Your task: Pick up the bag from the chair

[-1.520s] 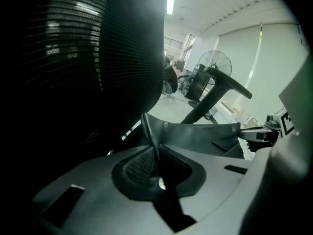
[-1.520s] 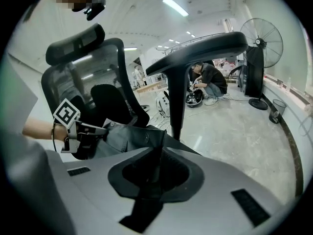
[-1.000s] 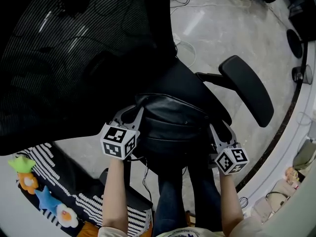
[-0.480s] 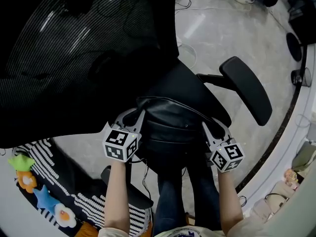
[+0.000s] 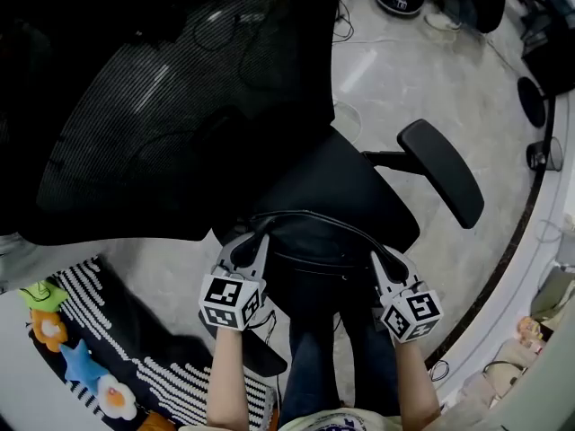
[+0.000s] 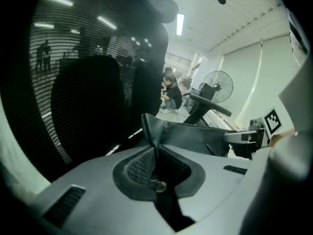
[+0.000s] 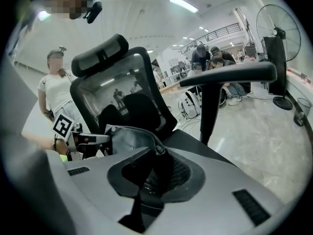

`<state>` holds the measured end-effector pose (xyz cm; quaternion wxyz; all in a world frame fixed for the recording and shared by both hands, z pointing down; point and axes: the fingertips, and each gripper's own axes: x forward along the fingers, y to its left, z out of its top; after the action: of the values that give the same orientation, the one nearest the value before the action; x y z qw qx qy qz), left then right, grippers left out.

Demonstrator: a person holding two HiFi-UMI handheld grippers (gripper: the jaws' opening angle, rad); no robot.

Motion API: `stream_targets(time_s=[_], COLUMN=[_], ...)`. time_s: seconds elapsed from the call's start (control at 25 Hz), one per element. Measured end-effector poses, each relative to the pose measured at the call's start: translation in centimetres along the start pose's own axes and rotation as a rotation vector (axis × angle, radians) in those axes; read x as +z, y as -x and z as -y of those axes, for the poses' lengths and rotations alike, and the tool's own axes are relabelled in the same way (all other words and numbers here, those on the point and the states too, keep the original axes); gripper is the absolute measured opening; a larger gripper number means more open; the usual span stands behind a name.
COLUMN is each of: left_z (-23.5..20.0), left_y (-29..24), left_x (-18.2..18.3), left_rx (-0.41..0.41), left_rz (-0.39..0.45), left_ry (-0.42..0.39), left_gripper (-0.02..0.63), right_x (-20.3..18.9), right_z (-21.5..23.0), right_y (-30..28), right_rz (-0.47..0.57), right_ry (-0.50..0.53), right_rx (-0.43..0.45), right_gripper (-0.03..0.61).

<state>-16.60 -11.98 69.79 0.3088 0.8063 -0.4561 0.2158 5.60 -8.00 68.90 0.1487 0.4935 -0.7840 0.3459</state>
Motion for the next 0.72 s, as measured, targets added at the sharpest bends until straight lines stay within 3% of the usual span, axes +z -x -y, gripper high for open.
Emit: stream_targets(time_s=[0.24, 0.72], left_z=[2.0, 8.2], left_y=[4.8, 15.5], left_x=[2.5, 13.5], left_rx=[0.029, 0.046], left_rz=[0.057, 0.247], left_ry=[0.015, -0.066], left_gripper=[0.029, 0.028], right_x=[4.1, 15.4], right_z=[-2.5, -8.3], right_y=[3.1, 13.3], right_rz=[0.038, 0.199], right_ry=[0.07, 0.185], right_rx=[-0.017, -0.001], right_gripper=[0.077, 0.074])
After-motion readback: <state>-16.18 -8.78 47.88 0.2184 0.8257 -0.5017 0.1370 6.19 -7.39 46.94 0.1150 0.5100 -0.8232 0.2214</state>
